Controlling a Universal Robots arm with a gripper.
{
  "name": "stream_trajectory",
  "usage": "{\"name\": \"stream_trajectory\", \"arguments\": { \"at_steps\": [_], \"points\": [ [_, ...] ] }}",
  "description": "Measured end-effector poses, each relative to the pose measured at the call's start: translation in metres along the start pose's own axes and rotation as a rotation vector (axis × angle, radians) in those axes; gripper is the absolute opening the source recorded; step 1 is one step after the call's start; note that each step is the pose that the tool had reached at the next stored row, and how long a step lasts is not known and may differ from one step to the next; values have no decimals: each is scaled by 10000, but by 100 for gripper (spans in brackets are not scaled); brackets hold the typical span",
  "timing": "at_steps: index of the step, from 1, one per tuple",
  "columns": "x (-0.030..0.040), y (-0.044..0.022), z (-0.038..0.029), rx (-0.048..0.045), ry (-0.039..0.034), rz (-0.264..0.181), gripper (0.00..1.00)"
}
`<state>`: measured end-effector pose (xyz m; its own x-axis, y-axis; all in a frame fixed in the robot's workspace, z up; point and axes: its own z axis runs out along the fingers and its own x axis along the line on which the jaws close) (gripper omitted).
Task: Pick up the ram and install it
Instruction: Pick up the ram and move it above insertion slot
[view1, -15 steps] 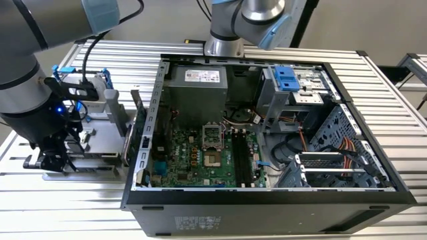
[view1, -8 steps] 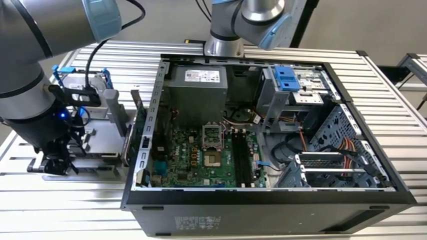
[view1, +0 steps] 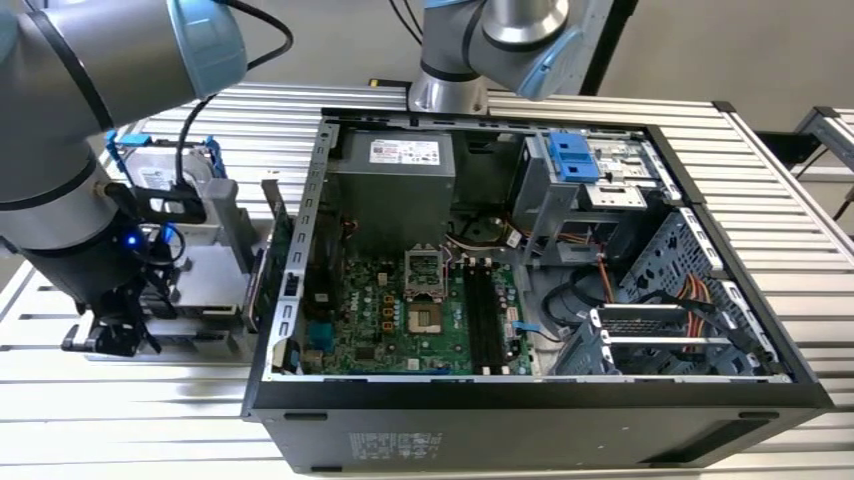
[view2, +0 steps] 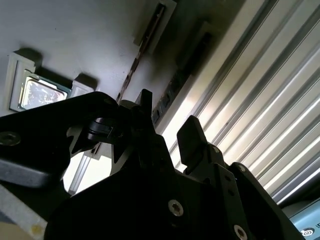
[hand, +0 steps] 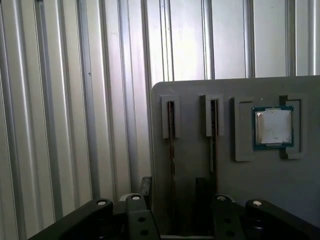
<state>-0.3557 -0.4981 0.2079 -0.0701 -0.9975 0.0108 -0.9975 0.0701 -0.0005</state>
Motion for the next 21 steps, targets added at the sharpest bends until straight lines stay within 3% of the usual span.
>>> {"name": "stream_trajectory", "arguments": {
  "at_steps": [11, 21],
  "points": [
    [-1, 0, 111, 1, 0, -70, 100],
    [-2, 0, 146, 6, 1, -220, 100]
  ]
}}
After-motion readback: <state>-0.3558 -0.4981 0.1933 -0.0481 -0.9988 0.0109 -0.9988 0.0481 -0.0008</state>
